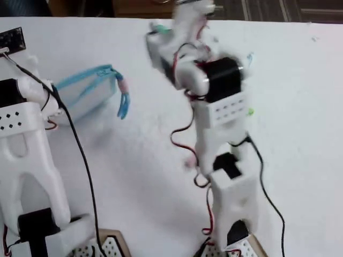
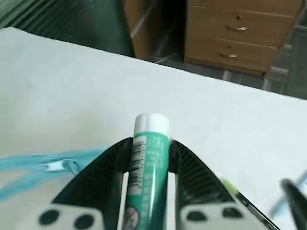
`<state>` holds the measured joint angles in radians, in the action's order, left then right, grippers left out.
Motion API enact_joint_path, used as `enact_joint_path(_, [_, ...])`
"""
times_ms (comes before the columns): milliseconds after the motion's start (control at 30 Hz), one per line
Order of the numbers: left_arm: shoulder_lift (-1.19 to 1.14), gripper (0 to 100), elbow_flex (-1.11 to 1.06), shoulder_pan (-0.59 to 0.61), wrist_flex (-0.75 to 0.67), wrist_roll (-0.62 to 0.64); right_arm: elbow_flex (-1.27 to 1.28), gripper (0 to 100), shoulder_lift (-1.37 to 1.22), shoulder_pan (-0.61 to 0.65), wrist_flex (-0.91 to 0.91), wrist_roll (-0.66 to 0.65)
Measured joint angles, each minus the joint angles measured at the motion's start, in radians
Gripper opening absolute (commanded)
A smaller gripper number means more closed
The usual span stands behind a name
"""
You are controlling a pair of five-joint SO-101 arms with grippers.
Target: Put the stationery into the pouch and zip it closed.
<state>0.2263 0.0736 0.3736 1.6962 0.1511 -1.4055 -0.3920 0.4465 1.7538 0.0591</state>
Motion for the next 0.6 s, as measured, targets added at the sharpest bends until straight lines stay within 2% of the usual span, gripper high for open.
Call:
enact_joint_path(233, [0.0,2,0.0,0.0,0.0,0.0,0.655,1.7,0.298,0.005,0.0,0.0])
enact_joint_path(367, [0.0,2,0.0,0.0,0.0,0.0,1.054,1.7,0.342,0.043,-0.058,0.005])
enact_joint_path(467, [0.0,2,0.0,0.0,0.0,0.0,1.324,1.7,0.339,0.051,-0.218,0.057])
enact_joint_path(600, [0.0,2,0.0,0.0,0.0,0.0,1.606,1.7,0.267,0.044,-0.542,0.114])
